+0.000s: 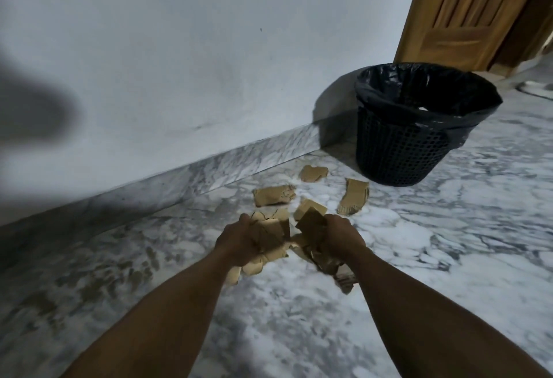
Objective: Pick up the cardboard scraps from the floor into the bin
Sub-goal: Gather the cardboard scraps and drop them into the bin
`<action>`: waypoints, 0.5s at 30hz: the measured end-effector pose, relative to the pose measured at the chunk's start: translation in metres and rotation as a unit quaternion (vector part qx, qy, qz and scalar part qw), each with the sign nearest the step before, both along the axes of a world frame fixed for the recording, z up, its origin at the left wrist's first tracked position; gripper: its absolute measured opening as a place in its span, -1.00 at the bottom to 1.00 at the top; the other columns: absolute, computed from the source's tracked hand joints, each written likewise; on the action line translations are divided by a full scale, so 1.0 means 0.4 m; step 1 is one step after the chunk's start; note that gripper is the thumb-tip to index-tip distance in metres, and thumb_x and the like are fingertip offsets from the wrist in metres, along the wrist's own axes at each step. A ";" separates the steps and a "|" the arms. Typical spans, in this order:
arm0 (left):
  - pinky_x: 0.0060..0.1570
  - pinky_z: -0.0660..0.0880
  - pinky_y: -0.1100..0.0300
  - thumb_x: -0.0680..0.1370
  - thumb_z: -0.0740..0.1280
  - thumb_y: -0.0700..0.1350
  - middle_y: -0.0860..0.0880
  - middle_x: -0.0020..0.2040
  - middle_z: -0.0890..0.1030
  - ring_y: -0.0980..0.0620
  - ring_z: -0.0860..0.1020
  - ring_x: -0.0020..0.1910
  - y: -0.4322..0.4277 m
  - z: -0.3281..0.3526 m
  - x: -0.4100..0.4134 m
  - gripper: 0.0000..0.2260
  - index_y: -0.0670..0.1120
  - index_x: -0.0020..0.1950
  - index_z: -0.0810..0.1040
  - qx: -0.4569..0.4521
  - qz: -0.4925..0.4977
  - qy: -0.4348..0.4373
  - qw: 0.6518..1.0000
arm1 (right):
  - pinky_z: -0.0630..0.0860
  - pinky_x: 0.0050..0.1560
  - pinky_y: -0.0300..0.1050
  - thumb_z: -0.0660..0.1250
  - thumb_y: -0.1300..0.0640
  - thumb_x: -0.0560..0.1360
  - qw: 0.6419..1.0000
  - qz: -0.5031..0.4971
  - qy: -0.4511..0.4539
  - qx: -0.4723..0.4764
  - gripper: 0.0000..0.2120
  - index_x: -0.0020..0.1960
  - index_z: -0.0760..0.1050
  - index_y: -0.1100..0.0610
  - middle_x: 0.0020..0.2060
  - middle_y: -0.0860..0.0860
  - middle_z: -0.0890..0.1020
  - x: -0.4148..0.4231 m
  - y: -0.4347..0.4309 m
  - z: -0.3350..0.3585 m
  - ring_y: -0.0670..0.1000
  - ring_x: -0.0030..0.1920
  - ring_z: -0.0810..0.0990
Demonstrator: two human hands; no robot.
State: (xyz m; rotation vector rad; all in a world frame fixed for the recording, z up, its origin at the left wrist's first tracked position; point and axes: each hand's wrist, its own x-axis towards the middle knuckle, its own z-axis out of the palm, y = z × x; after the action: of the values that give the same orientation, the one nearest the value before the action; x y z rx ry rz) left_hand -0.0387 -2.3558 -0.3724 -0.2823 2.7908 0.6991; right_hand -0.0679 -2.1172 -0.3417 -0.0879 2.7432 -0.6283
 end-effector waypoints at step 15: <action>-0.17 0.60 -0.02 0.25 0.30 0.13 -0.01 -0.10 0.68 -0.02 0.66 -0.11 -0.026 -0.055 -0.171 -0.67 0.03 -0.07 0.61 -0.007 -0.033 -0.024 0.999 | 0.30 0.35 0.25 0.52 -0.09 0.35 0.992 0.077 -0.073 0.066 -0.32 0.37 0.35 0.08 0.33 0.11 0.31 -0.283 -0.024 -0.087 0.23 0.41 0.22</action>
State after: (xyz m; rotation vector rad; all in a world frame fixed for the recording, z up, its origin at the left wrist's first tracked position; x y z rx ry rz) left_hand -0.1073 -2.3663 -0.3944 -0.2052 2.7456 0.6496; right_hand -0.1812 -2.1266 -0.3765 -0.2108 2.5974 -0.3937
